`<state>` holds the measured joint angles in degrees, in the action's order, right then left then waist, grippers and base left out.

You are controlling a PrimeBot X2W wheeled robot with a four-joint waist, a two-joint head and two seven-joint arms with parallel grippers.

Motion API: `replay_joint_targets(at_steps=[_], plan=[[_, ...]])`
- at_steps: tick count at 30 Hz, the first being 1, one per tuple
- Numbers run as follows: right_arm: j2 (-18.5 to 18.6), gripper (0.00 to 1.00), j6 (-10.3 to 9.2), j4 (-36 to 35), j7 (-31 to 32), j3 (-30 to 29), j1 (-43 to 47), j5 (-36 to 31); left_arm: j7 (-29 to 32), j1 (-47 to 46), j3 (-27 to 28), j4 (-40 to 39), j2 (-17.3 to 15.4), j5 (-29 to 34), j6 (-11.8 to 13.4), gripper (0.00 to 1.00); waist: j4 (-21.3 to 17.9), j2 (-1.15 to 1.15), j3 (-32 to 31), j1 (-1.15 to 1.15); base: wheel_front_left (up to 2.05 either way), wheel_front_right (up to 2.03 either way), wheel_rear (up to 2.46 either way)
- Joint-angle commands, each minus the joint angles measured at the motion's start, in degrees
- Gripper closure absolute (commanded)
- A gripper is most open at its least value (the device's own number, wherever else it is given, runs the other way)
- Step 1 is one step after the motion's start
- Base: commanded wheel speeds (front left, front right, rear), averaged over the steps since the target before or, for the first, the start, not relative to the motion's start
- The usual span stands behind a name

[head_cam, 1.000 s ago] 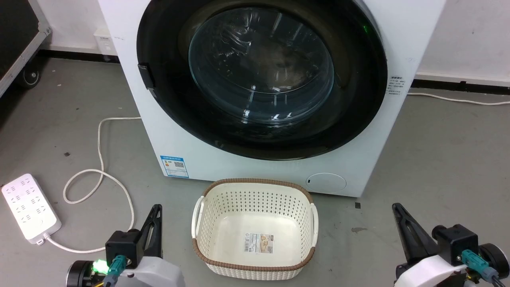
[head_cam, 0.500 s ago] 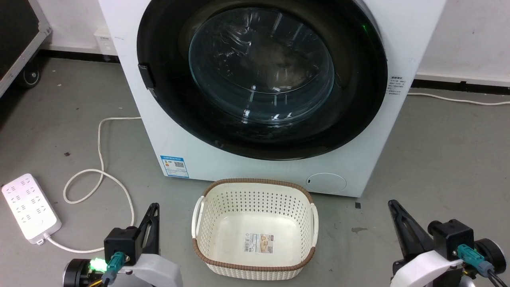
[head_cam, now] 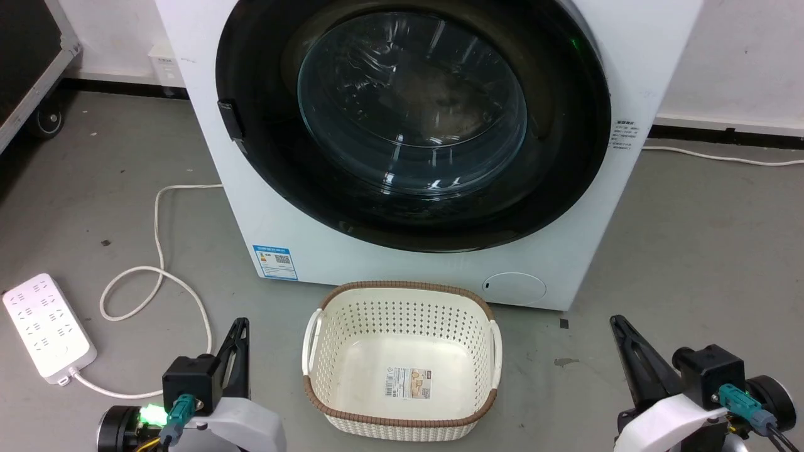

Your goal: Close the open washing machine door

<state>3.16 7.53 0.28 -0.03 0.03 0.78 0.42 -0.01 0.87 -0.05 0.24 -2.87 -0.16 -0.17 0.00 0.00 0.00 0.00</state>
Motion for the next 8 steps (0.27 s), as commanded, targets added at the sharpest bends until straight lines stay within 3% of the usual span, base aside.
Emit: replay_joint_targets(at_steps=[1,8], plan=[[-0.3,1.00,-0.04,-0.3,0.0,0.0,-0.8,-0.4,0.0,-0.9,0.0,-0.2,0.0,0.2,0.2,1.00,0.0,0.00,0.0,0.00,0.00,0.00,0.00],[-0.3,1.00,-0.04,-0.3,0.0,0.0,-0.8,-0.4,0.0,-0.9,0.0,-0.2,0.0,0.2,0.2,1.00,0.0,0.00,0.0,0.00,0.00,0.00,0.00]])
